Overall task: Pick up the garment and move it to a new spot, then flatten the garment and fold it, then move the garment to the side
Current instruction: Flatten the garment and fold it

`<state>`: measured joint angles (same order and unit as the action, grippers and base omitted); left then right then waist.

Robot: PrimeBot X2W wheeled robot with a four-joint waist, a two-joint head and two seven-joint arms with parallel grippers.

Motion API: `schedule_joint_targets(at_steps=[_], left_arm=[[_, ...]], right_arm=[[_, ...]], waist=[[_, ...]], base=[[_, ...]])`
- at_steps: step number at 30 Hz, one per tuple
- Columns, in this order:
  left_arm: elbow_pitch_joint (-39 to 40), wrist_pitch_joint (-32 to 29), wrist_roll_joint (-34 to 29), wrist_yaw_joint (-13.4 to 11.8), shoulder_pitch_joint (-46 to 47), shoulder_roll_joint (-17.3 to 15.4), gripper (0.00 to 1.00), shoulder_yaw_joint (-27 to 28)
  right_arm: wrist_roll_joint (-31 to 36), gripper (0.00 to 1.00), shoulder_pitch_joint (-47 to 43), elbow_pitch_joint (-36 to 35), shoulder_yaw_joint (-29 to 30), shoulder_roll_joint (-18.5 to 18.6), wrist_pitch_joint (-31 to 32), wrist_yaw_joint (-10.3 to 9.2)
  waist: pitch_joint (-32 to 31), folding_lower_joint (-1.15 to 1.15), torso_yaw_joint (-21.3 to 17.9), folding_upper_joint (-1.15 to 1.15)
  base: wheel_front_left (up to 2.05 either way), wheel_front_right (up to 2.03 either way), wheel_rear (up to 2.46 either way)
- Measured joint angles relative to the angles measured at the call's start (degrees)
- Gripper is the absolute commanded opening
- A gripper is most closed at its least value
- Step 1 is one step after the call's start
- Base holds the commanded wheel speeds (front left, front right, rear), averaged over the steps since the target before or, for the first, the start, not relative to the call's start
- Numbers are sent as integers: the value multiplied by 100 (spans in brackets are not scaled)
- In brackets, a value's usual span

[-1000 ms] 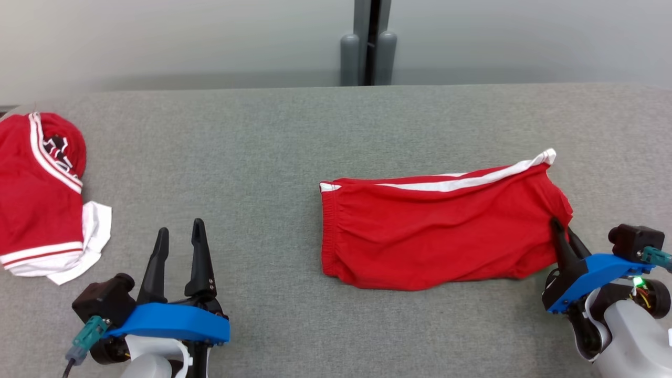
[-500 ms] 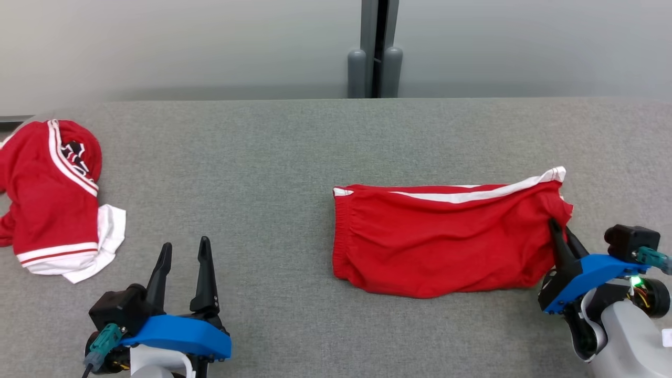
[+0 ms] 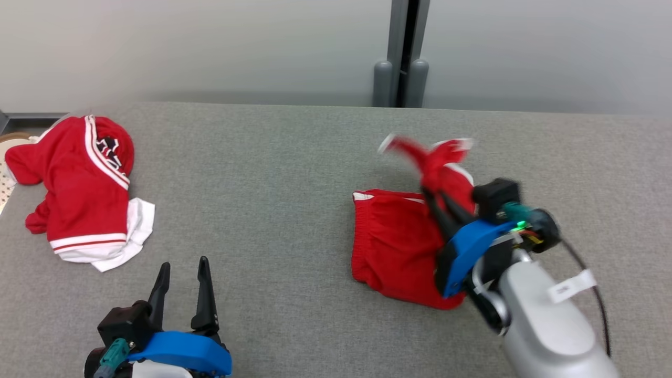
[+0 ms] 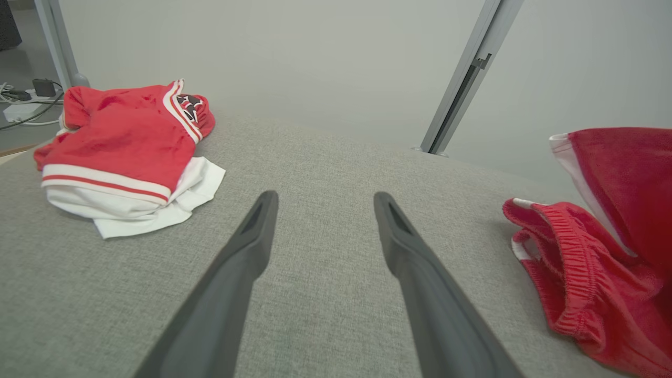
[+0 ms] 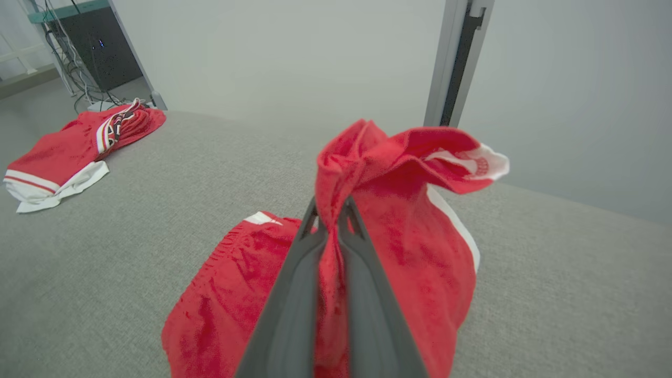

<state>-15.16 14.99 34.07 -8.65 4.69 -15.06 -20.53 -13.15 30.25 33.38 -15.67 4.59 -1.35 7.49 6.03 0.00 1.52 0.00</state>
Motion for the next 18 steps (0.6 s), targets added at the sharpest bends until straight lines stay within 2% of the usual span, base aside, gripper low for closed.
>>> schedule_joint_targets(at_steps=[3,6,13,14,16,17,18], left_arm=[[-30,0,-40,30,4,70,100,-33],[-57,0,-69,54,12,109,100,-31],[-116,0,-114,80,10,180,100,55],[-123,0,-131,81,10,192,100,70],[-141,0,-136,97,10,223,100,89],[-151,0,-140,107,11,243,100,89],[-159,0,-146,112,13,258,100,89]], right_arm=[[136,0,9,130,-659,-70,227,0],[105,0,2,308,-1071,-109,335,0],[26,2,51,602,-1373,-115,264,0],[51,22,87,630,-1421,-116,214,0],[54,50,152,668,-1514,-119,162,0],[54,100,157,678,-1594,-120,145,0],[53,100,154,688,-1680,-124,123,0]], waist=[[21,0,98,0],[58,0,177,0],[132,0,204,0],[139,0,189,0],[151,0,159,0],[156,0,143,0],[162,0,129,0]], base=[[0,0,0],[0,0,0],[0,0,0],[0,0,0],[0,0,0],[0,0,0],[0,0,0]])
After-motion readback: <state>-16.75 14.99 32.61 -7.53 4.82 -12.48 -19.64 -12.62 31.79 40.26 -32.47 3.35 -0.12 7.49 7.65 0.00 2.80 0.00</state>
